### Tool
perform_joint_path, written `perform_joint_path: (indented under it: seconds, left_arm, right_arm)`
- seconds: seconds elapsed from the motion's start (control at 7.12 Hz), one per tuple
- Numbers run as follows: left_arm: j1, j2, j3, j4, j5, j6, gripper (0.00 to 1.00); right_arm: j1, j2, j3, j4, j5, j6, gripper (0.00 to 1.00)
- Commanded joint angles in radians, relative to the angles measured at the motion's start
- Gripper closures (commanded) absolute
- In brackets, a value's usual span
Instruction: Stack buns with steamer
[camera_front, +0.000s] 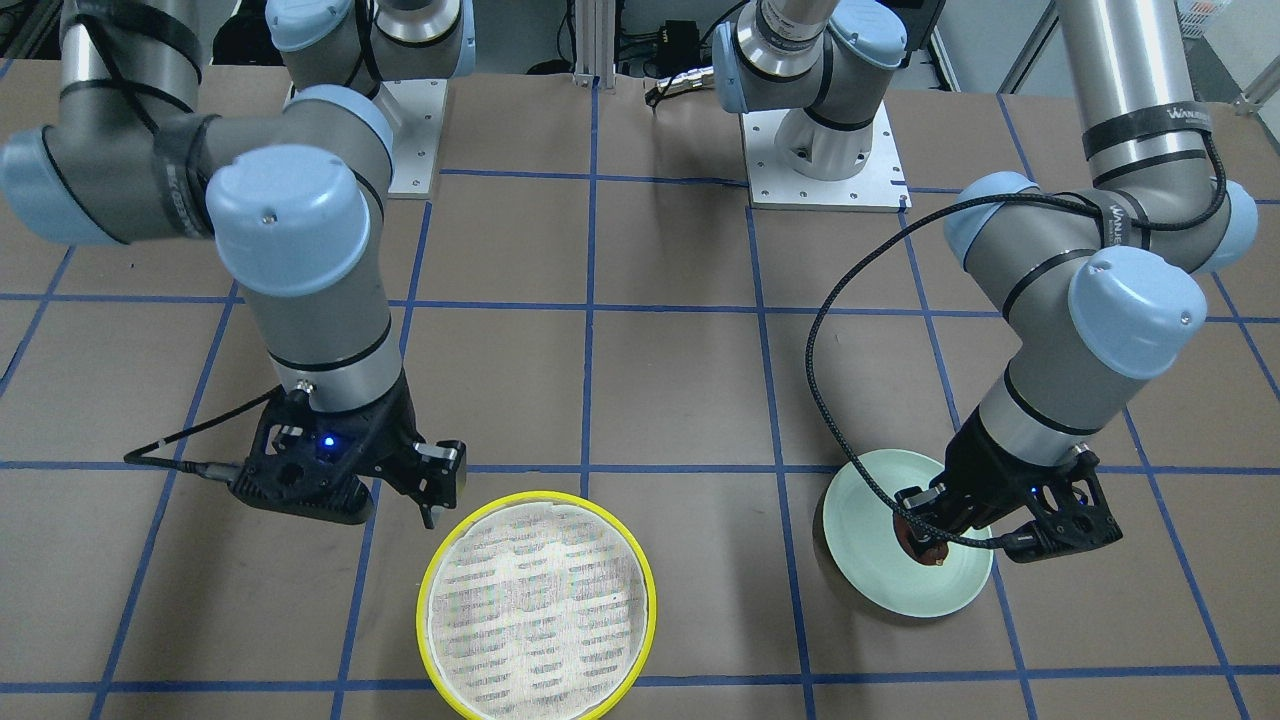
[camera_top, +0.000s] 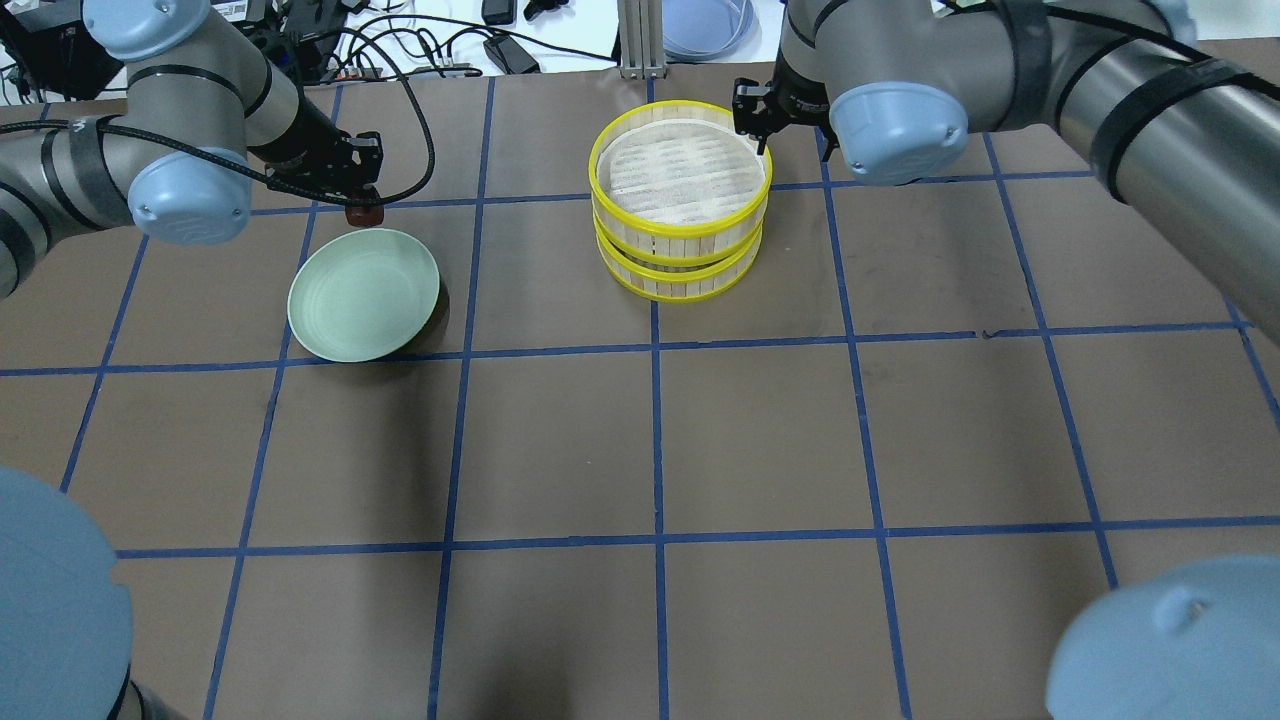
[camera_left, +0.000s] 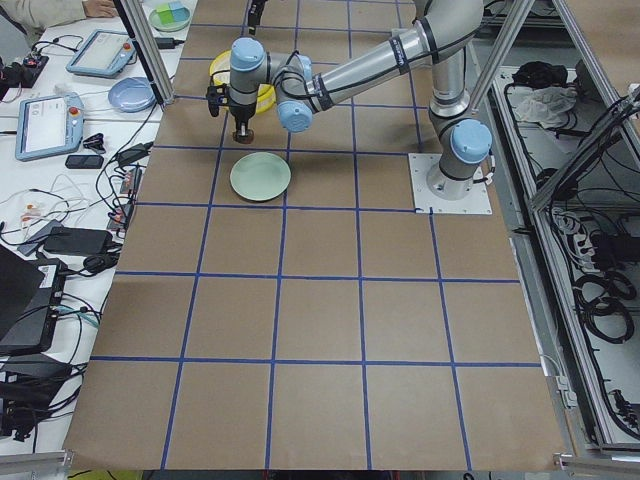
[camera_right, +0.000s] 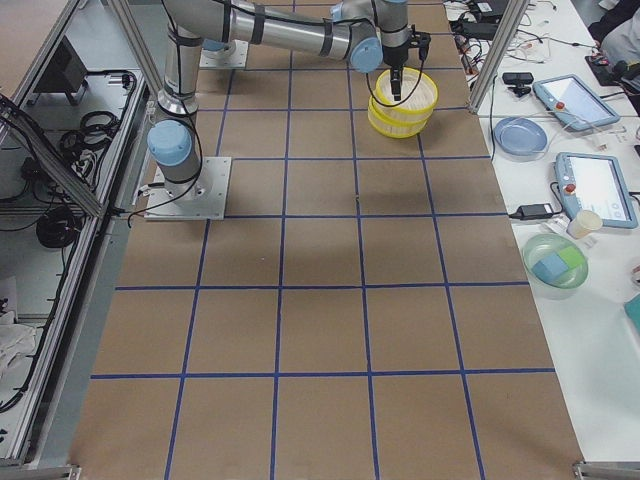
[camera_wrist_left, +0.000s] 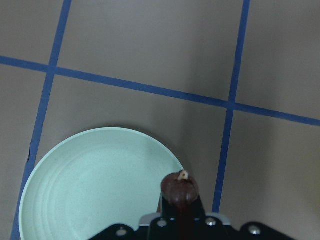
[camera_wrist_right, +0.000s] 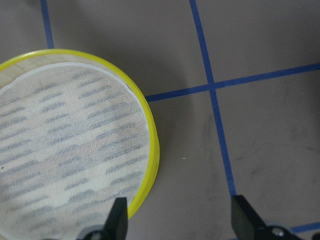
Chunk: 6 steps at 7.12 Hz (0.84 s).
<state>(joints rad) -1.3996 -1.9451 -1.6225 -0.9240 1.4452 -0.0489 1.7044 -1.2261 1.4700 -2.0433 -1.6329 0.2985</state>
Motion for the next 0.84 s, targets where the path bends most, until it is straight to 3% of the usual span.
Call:
perform_joint_path:
  seconds: [0.0,0.28,0.7]
  left_arm:
    - [-0.006,0.005,0.001,0.002,-0.026,-0.032,1.00]
    - [-0.065,0.011,0.007,0.071,-0.037,-0.157,1.00]
    - [-0.142,-0.009,0.024,0.241,-0.240,-0.582,1.00]
  right_arm:
    - [-0.008,-0.161,0.001,0.243,-0.009,-0.027,0.00]
    - [-0.015,-0.283,0.003,0.374,-0.007,-0.053,0.00]
    - [-0.014,-0.343,0.003,0.428,-0.013,-0.058,0.00]
